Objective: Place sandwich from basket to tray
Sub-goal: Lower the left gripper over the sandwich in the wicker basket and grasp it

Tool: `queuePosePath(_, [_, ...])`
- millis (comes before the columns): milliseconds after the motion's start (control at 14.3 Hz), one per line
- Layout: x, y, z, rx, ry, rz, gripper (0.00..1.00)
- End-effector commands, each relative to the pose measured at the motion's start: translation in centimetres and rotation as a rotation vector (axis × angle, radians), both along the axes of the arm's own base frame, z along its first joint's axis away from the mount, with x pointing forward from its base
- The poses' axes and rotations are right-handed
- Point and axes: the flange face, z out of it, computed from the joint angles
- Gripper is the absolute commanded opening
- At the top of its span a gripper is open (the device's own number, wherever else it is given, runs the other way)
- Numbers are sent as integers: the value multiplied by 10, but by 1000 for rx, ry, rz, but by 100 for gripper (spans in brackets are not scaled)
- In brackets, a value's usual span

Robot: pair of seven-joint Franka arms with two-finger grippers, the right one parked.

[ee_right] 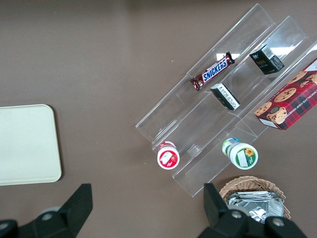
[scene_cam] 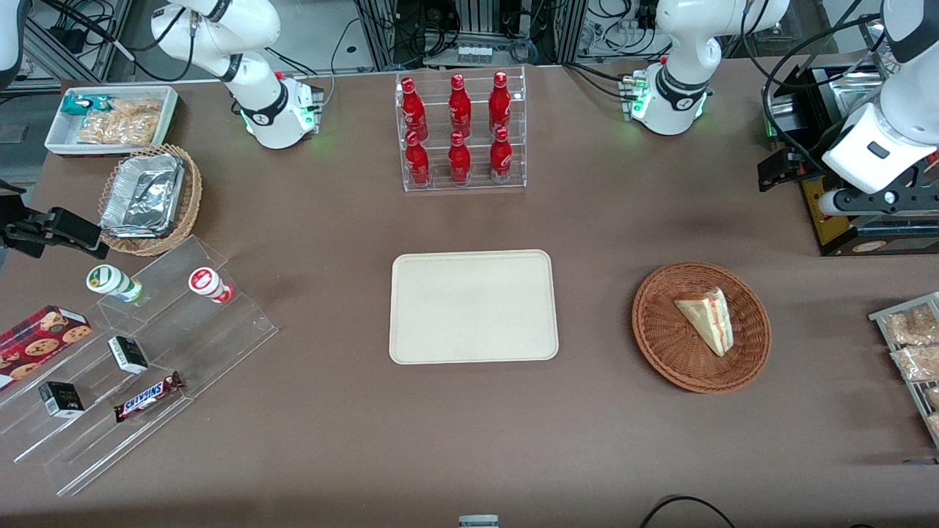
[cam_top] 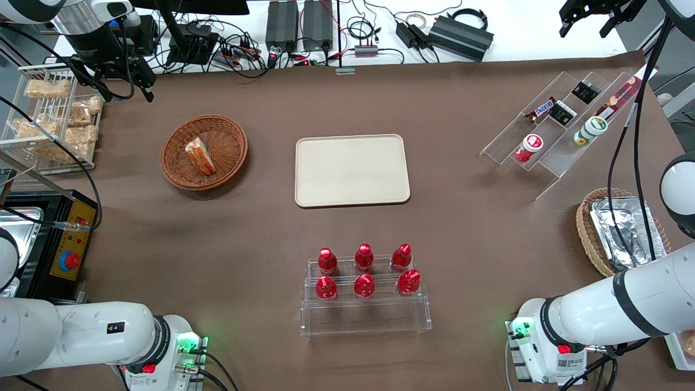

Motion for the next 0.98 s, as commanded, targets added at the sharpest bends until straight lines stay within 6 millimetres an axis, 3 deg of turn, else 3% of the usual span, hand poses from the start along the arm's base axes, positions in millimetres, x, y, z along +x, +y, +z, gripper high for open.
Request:
queuePosePath(0, [4,3,0,6,-17,-15,100])
queuePosePath(210, [19,5,-30,5,25,-16,100])
queuePosePath(630, [67,18,-137,-13,70,5,100])
queuePosePath(910, [60,24,-211,-16,-13,28,100])
